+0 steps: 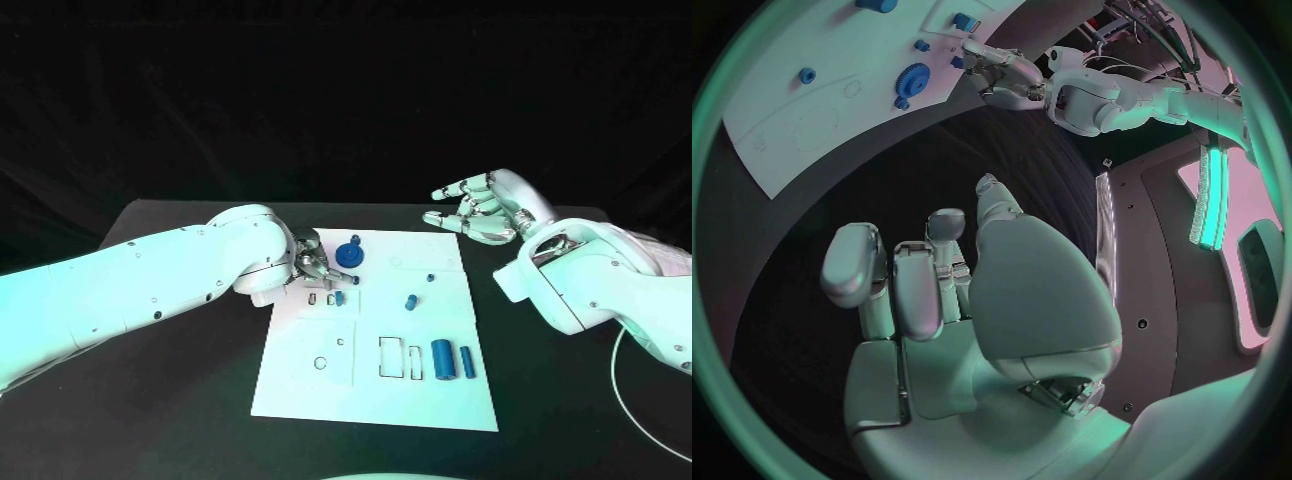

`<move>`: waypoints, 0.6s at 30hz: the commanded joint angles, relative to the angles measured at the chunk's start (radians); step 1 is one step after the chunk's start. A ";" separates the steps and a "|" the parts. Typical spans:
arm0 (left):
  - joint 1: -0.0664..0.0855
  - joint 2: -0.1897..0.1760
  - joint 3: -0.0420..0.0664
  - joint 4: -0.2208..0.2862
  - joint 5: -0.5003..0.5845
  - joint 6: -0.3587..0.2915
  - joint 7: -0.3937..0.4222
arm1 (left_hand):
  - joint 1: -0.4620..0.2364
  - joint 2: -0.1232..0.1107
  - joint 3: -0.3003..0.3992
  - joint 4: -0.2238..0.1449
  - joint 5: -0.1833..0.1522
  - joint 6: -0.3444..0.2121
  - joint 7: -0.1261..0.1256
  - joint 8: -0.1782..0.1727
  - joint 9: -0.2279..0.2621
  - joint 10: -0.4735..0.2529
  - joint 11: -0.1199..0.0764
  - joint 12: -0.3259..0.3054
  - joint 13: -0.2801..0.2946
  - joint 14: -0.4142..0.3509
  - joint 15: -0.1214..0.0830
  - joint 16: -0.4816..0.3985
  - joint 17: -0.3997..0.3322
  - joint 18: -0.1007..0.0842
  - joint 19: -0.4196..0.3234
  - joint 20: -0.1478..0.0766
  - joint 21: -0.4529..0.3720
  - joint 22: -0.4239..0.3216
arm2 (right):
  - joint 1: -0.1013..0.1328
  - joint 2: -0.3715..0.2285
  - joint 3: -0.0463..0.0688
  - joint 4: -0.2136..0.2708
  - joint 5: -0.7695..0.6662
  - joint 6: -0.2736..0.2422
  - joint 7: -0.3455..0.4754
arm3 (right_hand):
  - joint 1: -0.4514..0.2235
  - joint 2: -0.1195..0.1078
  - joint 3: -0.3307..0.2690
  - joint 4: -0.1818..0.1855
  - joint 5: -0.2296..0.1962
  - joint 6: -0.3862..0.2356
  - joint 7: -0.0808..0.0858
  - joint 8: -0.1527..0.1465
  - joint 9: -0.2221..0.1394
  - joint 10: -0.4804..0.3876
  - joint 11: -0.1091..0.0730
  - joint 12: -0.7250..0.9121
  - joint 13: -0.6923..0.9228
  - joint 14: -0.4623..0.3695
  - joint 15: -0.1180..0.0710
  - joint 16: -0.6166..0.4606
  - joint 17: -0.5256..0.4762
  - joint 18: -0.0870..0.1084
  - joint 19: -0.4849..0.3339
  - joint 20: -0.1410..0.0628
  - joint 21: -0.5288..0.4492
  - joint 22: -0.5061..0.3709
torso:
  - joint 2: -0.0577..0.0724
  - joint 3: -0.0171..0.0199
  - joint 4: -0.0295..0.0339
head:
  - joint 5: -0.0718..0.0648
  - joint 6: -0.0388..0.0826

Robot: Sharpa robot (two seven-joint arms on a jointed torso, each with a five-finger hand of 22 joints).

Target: Assemble the parts on the task board

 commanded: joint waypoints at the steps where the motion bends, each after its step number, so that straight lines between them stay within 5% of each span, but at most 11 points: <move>1: 0.001 0.009 0.000 -0.005 -0.022 0.066 -0.009 | 0.000 0.001 -0.007 0.000 -0.005 -0.002 -0.003 0.007 0.002 0.007 0.001 0.007 0.001 0.105 -0.010 0.003 0.263 -0.013 0.044 -0.007 0.003 0.105 | -0.002 0.005 0.000 -0.004 0.009 0.010 0.001 | 0.011 0.004 -0.004 0.003 -0.004 0.005 0.001 0.000 0.000 -0.007 -0.002 -0.007 -0.006 0.029 0.000 -0.006 -0.003 0.013 -0.007 0.002 -0.005 -0.003 | 0.000 -0.0002 -0.0013 | 0.003 -0.006; 18: 0.000 0.030 0.000 -0.021 -0.036 0.130 -0.015 | 0.041 0.022 0.003 -0.007 0.005 -0.015 -0.005 0.032 0.033 0.005 0.000 0.010 0.007 0.105 -0.010 0.003 0.263 -0.011 0.041 -0.007 0.000 0.101 | -0.002 0.013 0.000 -0.018 0.016 0.019 0.004 | 0.023 0.007 -0.006 0.000 0.004 0.004 0.001 0.000 0.000 -0.009 -0.003 -0.015 -0.018 0.029 -0.001 -0.011 -0.005 0.014 -0.007 0.001 -0.011 -0.008 | 0.001 -0.0004 0.0003 | 0.003 -0.012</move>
